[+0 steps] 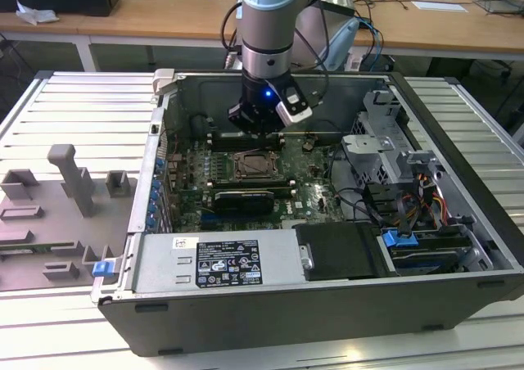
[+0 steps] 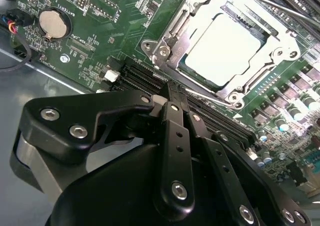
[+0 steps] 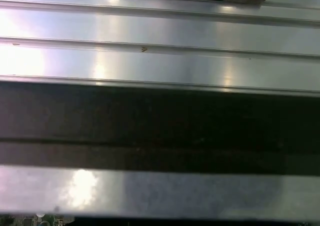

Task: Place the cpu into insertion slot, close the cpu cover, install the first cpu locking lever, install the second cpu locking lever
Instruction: 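Install the first cpu locking lever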

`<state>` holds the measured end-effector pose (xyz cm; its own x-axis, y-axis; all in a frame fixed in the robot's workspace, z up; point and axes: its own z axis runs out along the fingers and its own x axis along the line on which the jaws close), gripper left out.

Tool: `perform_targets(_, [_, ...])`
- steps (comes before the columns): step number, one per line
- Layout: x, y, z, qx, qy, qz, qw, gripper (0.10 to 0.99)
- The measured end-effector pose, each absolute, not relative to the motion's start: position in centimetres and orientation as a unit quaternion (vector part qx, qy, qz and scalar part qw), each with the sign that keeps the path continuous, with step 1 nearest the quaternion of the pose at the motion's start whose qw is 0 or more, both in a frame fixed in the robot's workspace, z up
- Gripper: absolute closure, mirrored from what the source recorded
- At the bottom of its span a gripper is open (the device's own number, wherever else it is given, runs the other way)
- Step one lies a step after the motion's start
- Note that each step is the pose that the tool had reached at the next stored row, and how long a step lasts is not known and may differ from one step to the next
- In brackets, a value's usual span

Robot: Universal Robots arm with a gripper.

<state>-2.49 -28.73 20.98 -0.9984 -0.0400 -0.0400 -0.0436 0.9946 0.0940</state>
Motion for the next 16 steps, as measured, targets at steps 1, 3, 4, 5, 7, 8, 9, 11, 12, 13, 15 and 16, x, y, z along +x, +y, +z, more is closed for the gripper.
perform_targets(1, [-2.48,-28.73,20.88,-0.021,0.998,0.047,0.019,0.98])
perform_targets(3, [-2.46,-28.73,20.72,-0.021,0.998,0.047,0.019,0.98])
perform_targets(4, [-2.45,-28.73,20.66,-0.021,0.999,0.046,0.019,0.98])
perform_targets(5, [-2.44,-28.73,20.61,-0.021,0.999,0.046,0.019,0.98])
perform_targets(7, [-2.43,-28.73,20.5,-0.021,0.999,0.044,0.019,0.98])
perform_targets(8, [-2.43,-28.73,20.46,-0.021,0.999,0.044,0.019,0.98])
perform_targets(9, [-2.42,-28.74,20.39,-0.021,0.999,0.042,0.019,0.98])
perform_targets(11, [-2.42,-28.74,20.31,-0.021,0.999,0.041,0.019,0.98])
perform_targets(12, [-2.4,-28.72,20.24,-0.021,0.999,0.041,0.019,0.98])
perform_targets(13, [-2.4,-28.72,20.19,-0.021,0.999,0.041,0.019,0.98])
perform_targets(15, [-2.4,-28.73,20.14,-0.021,0.999,0.04,0.019,0.98])
perform_targets(16, [-2.4,-28.74,20.13,-0.021,0.999,0.04,0.019,0.98])
